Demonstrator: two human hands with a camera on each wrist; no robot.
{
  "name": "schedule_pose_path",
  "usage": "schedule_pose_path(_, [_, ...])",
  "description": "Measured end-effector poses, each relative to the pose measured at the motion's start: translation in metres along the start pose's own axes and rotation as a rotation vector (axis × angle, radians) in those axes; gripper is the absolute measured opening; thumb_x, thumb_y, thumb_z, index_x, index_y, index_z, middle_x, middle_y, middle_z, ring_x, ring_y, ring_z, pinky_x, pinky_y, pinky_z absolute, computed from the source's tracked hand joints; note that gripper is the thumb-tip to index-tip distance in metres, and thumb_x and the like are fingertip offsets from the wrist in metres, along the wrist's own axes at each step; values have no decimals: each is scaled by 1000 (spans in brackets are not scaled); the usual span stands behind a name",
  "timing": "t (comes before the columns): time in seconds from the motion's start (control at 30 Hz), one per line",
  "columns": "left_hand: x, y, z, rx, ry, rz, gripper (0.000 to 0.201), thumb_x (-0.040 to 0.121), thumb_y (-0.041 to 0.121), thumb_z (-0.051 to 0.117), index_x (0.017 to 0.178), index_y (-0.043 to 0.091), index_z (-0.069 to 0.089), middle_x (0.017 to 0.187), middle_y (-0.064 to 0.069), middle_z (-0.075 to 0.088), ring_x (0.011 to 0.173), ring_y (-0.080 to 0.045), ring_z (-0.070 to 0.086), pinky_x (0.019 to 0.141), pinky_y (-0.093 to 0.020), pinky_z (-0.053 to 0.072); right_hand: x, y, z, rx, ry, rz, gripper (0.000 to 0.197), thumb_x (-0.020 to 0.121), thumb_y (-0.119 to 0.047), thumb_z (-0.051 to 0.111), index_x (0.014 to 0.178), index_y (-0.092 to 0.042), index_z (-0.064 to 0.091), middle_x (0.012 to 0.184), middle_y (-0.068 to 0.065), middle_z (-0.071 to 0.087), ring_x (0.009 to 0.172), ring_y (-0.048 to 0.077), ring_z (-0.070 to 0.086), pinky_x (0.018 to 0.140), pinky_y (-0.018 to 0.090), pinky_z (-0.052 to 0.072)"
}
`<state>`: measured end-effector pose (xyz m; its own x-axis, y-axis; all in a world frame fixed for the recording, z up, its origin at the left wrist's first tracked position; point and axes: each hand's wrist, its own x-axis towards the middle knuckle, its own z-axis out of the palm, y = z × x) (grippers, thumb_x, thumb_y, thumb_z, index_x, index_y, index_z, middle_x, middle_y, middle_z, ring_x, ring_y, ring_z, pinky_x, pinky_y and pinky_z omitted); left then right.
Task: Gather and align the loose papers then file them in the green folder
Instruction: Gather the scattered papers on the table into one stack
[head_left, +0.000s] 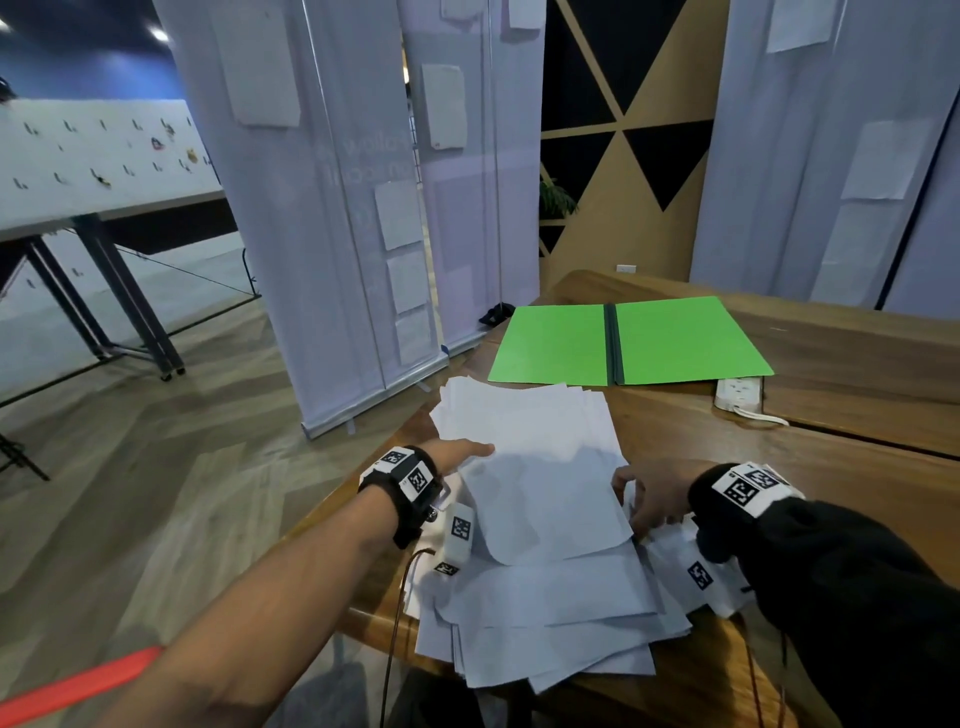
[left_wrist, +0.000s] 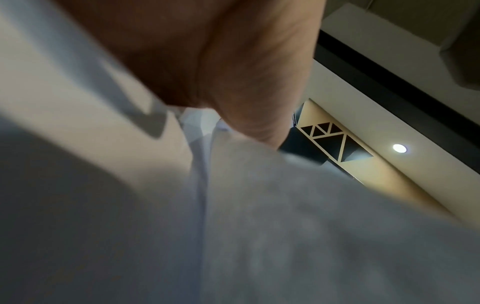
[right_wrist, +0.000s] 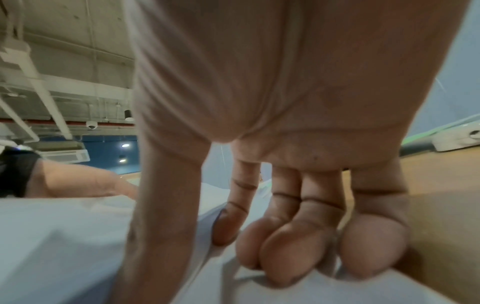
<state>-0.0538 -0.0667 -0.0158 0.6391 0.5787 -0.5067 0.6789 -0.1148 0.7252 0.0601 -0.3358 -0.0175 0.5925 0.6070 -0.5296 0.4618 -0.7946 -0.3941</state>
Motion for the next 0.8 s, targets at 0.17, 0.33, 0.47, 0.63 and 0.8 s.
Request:
schedule_pose_path(0.17, [1,-1,1,25,-4,-3,37,79,36,75,103,12,61,92,-6,58,67,-19,50,59,-22,37,5,15,-2,350,287,73,33,76,-5,70,107,-13,59,84,6,59,59,19,50,53,32,44])
schedule_pose_path(0.33, [-9,7,9,66,-23,20,34,75,32,73,95,8,61,83,-9,51,55,-18,42,49,-20,32,12,4,-3,73,199,42,69,53,-83,65,96,-30,52,93,-10,54,90,18,54,72,27,45])
schedule_pose_path(0.47, [-14,3,22,26,-18,43,45,60,26,76,97,2,65,86,-11,57,68,-24,52,59,-24,40,20,13,1,94,243,8,120,42,-88,62,135,-14,48,137,3,55,120,24,54,101,36,42])
schedule_pose_path(0.63, [-12,8,24,-98,37,219,57,49,25,76,100,0,68,99,-14,71,83,-29,67,68,-28,51,9,23,0,252,375,98,72,54,-76,71,91,-18,48,90,-2,57,82,19,53,61,30,42])
schedule_pose_path(0.8, [-46,36,12,-313,3,490,34,73,-3,70,107,0,70,106,-16,74,98,-31,70,84,-35,56,-9,24,-3,685,498,-48,45,76,-41,77,107,-20,53,85,-9,58,78,10,58,51,7,42])
